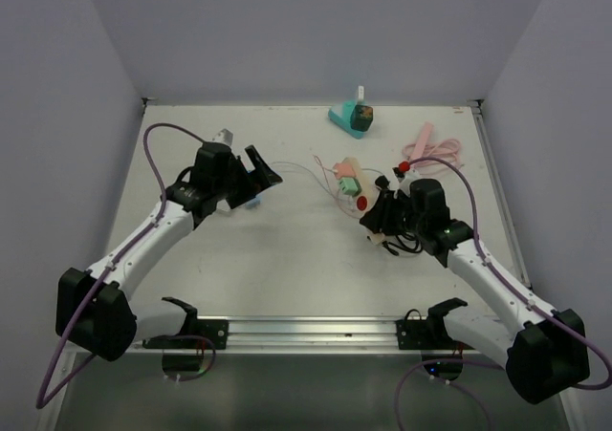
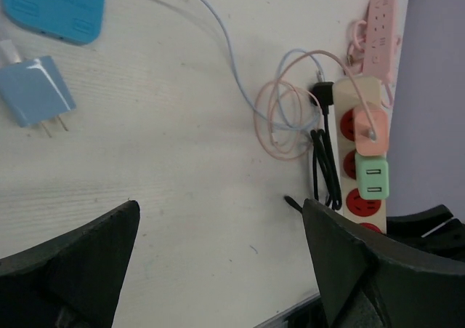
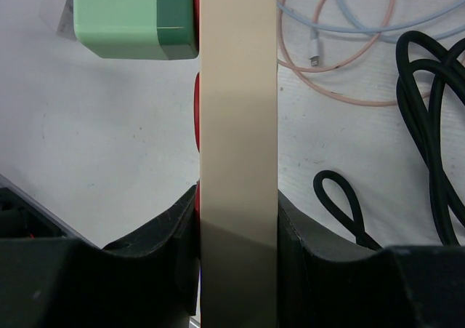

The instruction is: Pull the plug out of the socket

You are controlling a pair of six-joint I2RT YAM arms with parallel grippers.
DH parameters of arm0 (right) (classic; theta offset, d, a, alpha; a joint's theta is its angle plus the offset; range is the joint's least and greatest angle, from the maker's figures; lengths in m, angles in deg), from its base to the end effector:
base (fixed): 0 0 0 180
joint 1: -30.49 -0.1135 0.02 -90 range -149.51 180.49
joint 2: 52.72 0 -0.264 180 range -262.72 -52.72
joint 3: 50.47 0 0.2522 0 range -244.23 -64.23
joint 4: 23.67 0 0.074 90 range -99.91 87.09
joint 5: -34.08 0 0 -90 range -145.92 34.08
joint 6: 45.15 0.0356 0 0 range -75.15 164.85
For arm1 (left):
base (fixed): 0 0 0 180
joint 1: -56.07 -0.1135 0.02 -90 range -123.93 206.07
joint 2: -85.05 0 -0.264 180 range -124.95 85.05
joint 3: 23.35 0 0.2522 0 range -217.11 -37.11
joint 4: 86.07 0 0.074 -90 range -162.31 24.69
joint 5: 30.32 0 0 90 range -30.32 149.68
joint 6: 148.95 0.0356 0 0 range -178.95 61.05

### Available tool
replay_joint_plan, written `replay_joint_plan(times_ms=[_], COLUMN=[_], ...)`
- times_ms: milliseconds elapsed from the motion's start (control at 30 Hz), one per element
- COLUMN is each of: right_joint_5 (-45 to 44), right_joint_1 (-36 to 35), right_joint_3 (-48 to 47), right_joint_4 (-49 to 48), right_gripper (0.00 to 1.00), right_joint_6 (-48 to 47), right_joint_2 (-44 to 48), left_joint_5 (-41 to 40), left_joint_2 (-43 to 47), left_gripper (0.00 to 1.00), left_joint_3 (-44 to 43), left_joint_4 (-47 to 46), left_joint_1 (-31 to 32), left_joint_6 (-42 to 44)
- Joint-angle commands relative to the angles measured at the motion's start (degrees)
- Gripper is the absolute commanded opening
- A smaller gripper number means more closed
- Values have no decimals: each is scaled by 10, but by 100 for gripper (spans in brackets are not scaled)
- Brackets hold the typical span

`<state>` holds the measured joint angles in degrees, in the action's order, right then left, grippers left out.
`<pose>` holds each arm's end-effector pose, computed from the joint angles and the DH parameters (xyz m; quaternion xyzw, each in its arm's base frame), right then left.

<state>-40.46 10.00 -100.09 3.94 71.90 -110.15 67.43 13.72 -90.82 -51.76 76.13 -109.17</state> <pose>0.1990 0.0845 0.2389 -0.0112 0.8827 0.2925 0.3676 0.2548 -0.0982 0.2791 -0.2050 0.8742 -0.3007 0.3216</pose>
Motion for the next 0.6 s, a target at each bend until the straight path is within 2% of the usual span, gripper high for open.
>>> replay_joint_plan(times_ms=[0,267,467,567], right_joint_5=[-15,-63,-104,-111], right_joint_1=[-13,-61,-102,-115], right_joint_3=[-28,-28,-19,-11], right_joint_4=[-76,-81,-102,-115], right_gripper=[0,0,0,0], right_joint_6=[10,28,62,79], right_joint_2=[5,6,10,15], left_joint_5=[2,-23,-45,-55], left_joint_2=[8,-42,-114,-144], left_gripper=[97,97,92,88], left_joint_3=[-33,-76,-123,-142], left_joint_4=[-28,-91,-120,-119], left_joint_1=[49,150,211,220], left_joint_6=[-49,-114,-141,-147])
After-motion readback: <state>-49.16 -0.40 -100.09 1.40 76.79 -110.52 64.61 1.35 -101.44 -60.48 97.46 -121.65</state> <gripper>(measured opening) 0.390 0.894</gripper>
